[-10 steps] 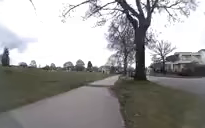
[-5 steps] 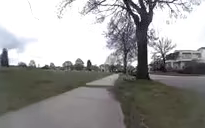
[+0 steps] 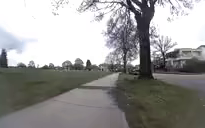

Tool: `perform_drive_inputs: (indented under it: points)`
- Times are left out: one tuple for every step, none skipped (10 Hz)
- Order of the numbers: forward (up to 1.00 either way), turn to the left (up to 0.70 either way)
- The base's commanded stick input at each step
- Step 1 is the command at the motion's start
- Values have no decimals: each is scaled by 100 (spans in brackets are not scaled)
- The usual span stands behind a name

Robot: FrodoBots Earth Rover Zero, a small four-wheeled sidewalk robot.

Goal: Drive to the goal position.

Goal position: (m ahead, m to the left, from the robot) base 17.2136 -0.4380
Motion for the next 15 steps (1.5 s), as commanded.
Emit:
perform_drive_inputs:
  points:
    - [85,0]
    - [85,13]
    - [85,30]
    - [85,17]
    - [85,0]
    - [85,0]
    - [85,0]
    - [85,0]
    - [85,0]
    - [85,0]
    - [85,0]
    - [85,0]
    - [85,0]
    - [85,0]
    - [85,0]
